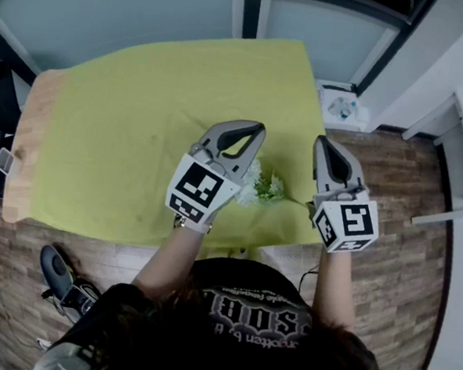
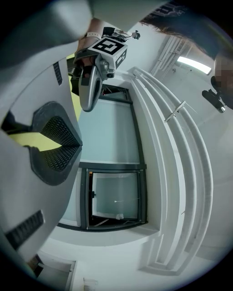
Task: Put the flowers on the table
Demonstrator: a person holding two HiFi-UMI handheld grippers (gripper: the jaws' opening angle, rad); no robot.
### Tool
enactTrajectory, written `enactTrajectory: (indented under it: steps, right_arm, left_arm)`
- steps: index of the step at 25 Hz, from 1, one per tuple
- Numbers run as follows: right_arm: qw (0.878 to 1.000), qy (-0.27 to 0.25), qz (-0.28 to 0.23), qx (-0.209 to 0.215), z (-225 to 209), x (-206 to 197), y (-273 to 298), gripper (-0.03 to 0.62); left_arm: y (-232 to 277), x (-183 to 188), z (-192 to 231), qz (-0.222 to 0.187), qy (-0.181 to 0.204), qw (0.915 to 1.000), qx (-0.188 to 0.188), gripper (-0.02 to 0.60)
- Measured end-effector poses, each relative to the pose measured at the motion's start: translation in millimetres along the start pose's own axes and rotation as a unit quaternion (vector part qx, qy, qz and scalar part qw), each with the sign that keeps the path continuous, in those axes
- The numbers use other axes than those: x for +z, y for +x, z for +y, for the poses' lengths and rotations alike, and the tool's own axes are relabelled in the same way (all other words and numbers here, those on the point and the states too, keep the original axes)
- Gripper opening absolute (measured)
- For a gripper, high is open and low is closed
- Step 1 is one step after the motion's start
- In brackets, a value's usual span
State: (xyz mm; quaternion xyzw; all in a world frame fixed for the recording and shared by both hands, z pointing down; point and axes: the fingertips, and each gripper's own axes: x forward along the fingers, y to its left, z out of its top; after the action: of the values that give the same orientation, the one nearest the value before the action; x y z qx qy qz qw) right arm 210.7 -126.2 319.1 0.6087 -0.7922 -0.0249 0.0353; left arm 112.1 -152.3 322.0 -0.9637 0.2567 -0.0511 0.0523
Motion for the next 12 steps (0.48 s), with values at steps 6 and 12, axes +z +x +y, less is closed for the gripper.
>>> enactTrajectory:
  steps: [6,12]
  right_arm:
    - [1.000,0.004,0.000,0.000,1.0,-1.1,-0.6,0.029]
    - [1.000,0.018,-0.007,0.006,0.5,-4.3,-2.5,0.029]
  left_arm:
    - [-0.4,0.5,-2.0,0.000,0.003,1.0000,-0.003,-0.002]
    - [-0.1,-0.8,-4.7,0.003,0.004,1.0000,-0.004,-0.002]
